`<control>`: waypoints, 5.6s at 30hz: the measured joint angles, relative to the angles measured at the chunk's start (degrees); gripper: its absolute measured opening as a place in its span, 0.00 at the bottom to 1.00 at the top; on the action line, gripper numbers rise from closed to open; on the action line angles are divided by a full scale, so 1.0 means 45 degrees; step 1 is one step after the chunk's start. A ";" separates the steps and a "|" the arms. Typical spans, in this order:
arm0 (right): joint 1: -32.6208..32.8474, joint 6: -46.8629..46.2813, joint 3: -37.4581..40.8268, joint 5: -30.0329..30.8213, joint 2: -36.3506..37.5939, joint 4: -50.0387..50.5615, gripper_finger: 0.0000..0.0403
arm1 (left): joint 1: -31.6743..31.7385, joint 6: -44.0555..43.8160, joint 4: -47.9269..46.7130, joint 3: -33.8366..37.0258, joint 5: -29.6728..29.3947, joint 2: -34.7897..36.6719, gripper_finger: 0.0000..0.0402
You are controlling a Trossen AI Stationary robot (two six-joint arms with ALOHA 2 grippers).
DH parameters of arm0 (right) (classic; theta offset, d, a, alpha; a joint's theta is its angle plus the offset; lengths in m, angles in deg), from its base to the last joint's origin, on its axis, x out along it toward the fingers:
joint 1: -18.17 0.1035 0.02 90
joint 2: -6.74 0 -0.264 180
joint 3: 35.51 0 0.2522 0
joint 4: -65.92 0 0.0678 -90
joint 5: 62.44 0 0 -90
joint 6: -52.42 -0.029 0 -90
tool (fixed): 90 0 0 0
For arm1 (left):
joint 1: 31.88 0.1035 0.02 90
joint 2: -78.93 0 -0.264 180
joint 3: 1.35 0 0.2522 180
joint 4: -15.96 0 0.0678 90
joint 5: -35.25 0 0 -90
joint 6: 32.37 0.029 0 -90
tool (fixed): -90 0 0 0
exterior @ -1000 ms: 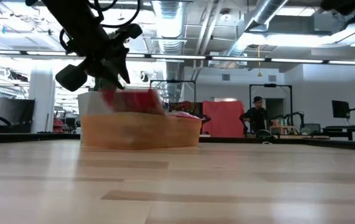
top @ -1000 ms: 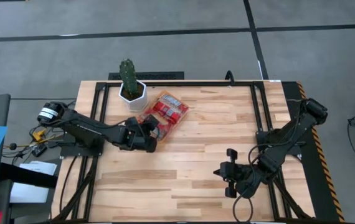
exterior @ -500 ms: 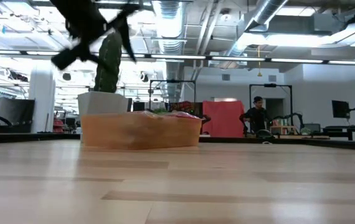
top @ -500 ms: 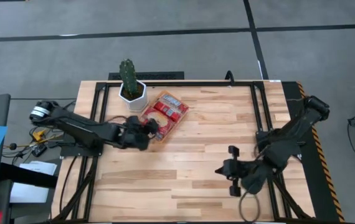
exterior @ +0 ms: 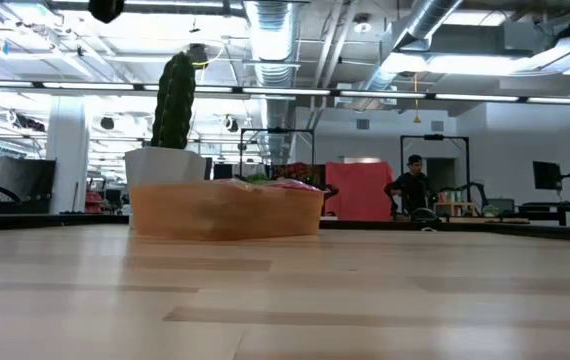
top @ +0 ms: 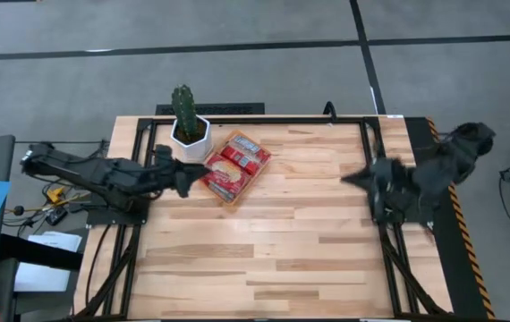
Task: Sort popcorn bags into baskets
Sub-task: Return to Home Position
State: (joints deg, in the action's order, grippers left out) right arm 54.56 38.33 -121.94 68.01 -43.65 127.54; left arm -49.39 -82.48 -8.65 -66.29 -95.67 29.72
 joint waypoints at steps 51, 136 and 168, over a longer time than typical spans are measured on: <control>-0.4565 -0.3463 1.4903 -0.3269 1.0772 -0.7343 0.11 | -0.0285 0.3248 0.3450 1.1249 0.3716 1.0847 0.53; -0.4621 -0.3439 1.4904 -0.3307 1.0777 -0.7135 0.11 | -0.0280 0.1984 0.3507 1.1288 0.3631 1.0855 0.53; -0.4621 -0.3443 1.4904 -0.3307 1.0777 -0.7131 0.11 | -0.0284 0.1984 0.3507 1.1293 0.3631 1.0854 0.53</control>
State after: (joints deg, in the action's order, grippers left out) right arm 33.77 22.84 -54.87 53.12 4.85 95.45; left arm -50.66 -73.56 7.13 -15.47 -79.33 78.56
